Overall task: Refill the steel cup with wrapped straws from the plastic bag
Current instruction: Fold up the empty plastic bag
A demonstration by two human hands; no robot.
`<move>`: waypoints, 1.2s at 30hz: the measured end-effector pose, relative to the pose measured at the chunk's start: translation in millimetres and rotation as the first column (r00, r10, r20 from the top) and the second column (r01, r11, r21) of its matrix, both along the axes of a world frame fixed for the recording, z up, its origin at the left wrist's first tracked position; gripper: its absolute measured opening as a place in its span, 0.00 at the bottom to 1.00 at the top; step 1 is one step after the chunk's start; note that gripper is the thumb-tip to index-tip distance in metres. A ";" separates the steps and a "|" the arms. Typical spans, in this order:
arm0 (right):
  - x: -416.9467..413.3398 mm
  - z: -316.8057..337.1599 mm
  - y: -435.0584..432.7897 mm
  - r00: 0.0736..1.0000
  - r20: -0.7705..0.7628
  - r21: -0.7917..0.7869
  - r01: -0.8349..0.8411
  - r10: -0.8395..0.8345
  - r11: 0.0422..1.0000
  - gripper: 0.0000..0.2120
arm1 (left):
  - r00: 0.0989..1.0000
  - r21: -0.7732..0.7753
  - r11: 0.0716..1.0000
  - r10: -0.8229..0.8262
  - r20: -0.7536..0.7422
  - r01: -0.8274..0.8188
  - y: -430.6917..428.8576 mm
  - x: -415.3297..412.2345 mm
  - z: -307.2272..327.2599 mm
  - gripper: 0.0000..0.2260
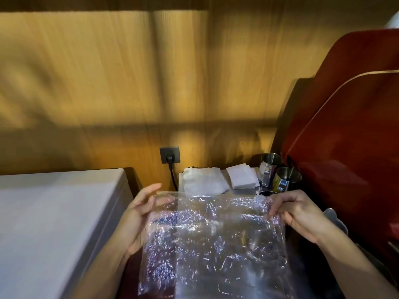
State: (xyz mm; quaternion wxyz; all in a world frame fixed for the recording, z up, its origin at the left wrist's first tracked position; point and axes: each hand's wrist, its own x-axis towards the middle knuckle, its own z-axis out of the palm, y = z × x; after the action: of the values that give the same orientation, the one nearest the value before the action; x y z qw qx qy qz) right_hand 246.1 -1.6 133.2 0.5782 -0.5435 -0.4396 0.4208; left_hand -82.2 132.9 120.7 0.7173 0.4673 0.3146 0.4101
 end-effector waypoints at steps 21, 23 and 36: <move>-10.1 40.4 -9.3 0.861 0.503 0.094 0.029 -0.073 0.995 0.14 | 0.965 0.509 0.855 0.043 -0.260 0.099 -11.3 19.0 37.7 0.06; -17.8 45.2 -7.3 0.863 0.503 0.001 -0.056 0.048 0.998 0.17 | 0.945 0.561 0.804 -0.002 -0.328 0.197 -12.5 21.1 45.3 0.05; -41.9 43.7 -0.5 0.951 0.273 0.073 -0.172 0.147 0.982 0.05 | 0.940 0.439 0.837 -0.241 -0.241 0.327 -7.9 19.9 71.5 0.19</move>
State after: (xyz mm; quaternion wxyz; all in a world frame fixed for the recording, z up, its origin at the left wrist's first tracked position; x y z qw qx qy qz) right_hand 204.1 -2.0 177.0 0.5031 -0.5296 -0.5756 0.3676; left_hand -62.4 125.0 192.2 0.6038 0.7037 0.1944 0.3200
